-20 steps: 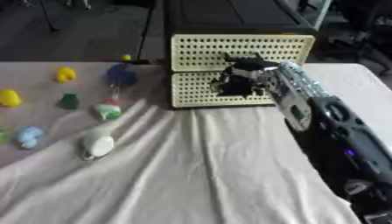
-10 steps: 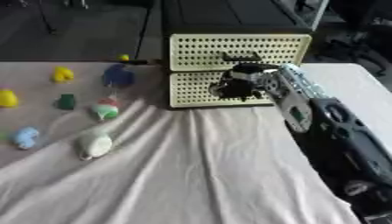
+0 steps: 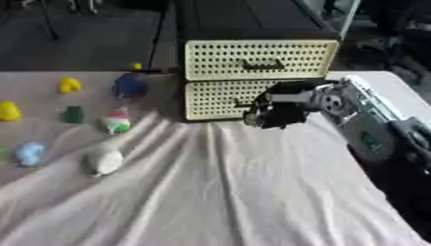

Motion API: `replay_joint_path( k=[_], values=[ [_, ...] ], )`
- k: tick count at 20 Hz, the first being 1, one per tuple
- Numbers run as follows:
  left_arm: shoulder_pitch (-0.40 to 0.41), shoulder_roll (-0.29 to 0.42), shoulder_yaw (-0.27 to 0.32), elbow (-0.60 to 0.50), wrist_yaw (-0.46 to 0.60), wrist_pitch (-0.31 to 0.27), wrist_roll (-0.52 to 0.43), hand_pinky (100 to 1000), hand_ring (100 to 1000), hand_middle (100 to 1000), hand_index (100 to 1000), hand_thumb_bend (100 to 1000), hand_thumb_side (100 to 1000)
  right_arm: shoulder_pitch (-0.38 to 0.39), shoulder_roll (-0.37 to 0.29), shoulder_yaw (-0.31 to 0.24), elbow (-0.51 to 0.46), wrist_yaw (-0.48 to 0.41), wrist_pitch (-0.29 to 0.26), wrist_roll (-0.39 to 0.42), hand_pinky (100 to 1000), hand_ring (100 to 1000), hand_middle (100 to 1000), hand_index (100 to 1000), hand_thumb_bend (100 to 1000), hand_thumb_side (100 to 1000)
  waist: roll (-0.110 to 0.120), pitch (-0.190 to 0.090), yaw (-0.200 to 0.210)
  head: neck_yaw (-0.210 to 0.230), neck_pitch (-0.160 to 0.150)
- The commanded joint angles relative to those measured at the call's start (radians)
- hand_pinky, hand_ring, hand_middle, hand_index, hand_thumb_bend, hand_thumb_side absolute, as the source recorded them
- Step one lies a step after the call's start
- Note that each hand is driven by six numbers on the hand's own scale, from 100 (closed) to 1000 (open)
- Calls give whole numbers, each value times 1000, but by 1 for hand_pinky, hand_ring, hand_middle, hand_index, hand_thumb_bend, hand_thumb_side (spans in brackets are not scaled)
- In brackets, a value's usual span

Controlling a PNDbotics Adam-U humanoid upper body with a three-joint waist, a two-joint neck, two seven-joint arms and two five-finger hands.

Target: Pick up objects from table and place into drawer.

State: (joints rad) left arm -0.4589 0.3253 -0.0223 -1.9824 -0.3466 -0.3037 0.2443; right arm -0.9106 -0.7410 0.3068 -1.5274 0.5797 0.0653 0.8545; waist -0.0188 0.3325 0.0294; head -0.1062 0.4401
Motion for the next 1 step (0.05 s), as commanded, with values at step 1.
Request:
replay_joint_path(
  k=[1],
  values=[
    [-10, 20, 14, -18, -6, 0, 8, 637, 830, 819, 890, 100, 1000, 24, -78, -45, -136, -50, 23, -28, 189, 464, 598, 823, 100, 1000, 7, -30, -4, 10, 11]
  ],
)
